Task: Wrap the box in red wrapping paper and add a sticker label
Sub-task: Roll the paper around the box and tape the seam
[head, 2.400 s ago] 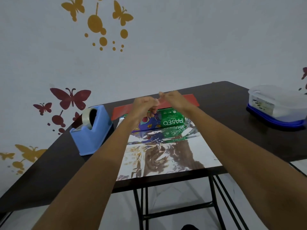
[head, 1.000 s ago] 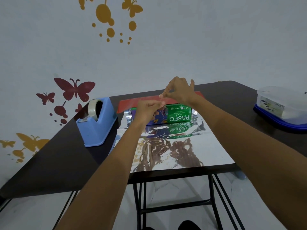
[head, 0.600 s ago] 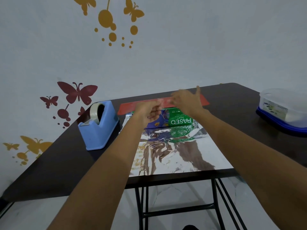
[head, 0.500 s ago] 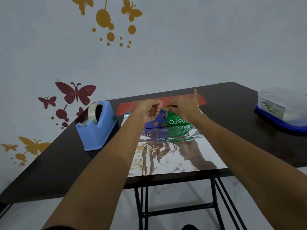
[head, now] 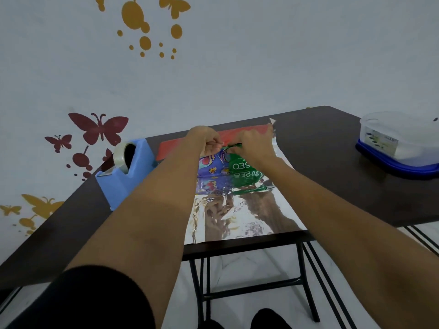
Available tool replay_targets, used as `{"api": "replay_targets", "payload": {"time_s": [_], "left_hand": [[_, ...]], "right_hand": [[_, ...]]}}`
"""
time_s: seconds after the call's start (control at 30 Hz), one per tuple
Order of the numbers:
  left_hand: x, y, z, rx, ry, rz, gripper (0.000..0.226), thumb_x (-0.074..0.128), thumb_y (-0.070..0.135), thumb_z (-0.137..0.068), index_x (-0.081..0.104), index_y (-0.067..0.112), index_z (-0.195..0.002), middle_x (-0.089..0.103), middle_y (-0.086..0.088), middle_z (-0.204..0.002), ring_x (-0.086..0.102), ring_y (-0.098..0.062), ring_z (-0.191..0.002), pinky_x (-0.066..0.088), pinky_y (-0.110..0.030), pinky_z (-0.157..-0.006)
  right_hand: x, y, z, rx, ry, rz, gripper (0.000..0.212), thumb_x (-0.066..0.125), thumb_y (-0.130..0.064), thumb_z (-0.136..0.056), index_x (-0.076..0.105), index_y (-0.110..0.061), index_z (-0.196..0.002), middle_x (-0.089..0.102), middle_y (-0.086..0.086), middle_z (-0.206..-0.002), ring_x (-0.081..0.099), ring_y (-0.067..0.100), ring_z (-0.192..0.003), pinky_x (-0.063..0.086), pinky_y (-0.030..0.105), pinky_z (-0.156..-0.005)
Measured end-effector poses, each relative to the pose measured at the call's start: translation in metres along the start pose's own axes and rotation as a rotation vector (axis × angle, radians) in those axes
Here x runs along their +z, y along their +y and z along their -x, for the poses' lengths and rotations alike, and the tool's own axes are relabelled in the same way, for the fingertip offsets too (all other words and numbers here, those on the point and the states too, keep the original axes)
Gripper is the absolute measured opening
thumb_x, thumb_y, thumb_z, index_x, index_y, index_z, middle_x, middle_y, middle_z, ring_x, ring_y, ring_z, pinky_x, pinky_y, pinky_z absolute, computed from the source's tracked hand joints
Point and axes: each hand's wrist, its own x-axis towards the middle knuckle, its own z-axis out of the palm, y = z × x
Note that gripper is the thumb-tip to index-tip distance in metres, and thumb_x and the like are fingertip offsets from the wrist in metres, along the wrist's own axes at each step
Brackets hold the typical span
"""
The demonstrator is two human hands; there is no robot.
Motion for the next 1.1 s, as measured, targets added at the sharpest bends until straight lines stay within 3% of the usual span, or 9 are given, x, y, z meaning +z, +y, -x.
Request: {"api": "replay_targets", "payload": {"time_s": [0.3, 0.47, 0.83, 1.0, 1.1], "left_hand": [[0.003, 0.002, -0.011, -0.033, 0.028, -0.161, 0.028, 0.053, 0.003, -0.093, 0.045, 0.005, -0.066, 0.041, -0.001, -0.025, 0.038, -0.005, -0.018, 0.038, -0.012, -0.031], [-0.001, 0.005, -0.012, -0.075, -0.013, -0.186, 0.023, 0.057, 0.006, -0.093, 0.05, 0.003, -0.071, 0.047, -0.004, -0.03, 0.043, -0.006, -0.021, 0.041, -0.013, -0.032], [-0.012, -0.009, -0.004, -0.118, -0.157, 0.166, 0.022, 0.062, 0.006, -0.089, 0.057, 0.0, -0.069, 0.058, -0.008, -0.041, 0.055, -0.009, -0.031, 0.049, -0.015, -0.042], [-0.014, -0.022, -0.004, -0.098, -0.214, 0.363, 0.013, 0.06, 0.001, -0.089, 0.059, -0.004, -0.077, 0.062, -0.012, -0.048, 0.06, -0.013, -0.036, 0.052, -0.018, -0.042], [-0.015, -0.027, -0.003, -0.08, -0.242, 0.432, 0.01, 0.061, 0.001, -0.088, 0.06, -0.005, -0.081, 0.064, -0.012, -0.052, 0.062, -0.014, -0.04, 0.054, -0.019, -0.048]], "right_hand": [[0.003, 0.0, -0.004, 0.024, -0.044, 0.02, 0.026, 0.053, -0.046, -0.09, 0.07, -0.032, -0.102, 0.067, -0.006, -0.108, 0.058, 0.017, -0.108, -0.001, 0.06, -0.11], [0.004, 0.0, -0.004, 0.054, -0.045, -0.017, 0.027, 0.053, -0.046, -0.089, 0.069, -0.031, -0.106, 0.068, -0.004, -0.11, 0.057, 0.02, -0.112, 0.002, 0.059, -0.111], [0.0, -0.003, -0.003, 0.08, -0.076, -0.024, 0.03, 0.054, -0.048, -0.088, 0.067, -0.033, -0.111, 0.07, -0.003, -0.106, 0.058, 0.019, -0.112, 0.0, 0.058, -0.112], [-0.004, -0.003, 0.0, -0.04, -0.071, 0.055, 0.038, 0.05, -0.049, -0.09, 0.05, -0.031, -0.125, 0.065, -0.007, -0.115, 0.058, 0.018, -0.113, -0.001, 0.062, -0.11], [-0.008, -0.002, 0.0, -0.096, -0.093, 0.111, 0.035, 0.049, -0.05, -0.09, 0.056, -0.039, -0.122, 0.063, -0.007, -0.12, 0.058, 0.017, -0.114, 0.0, 0.058, -0.111]]}}
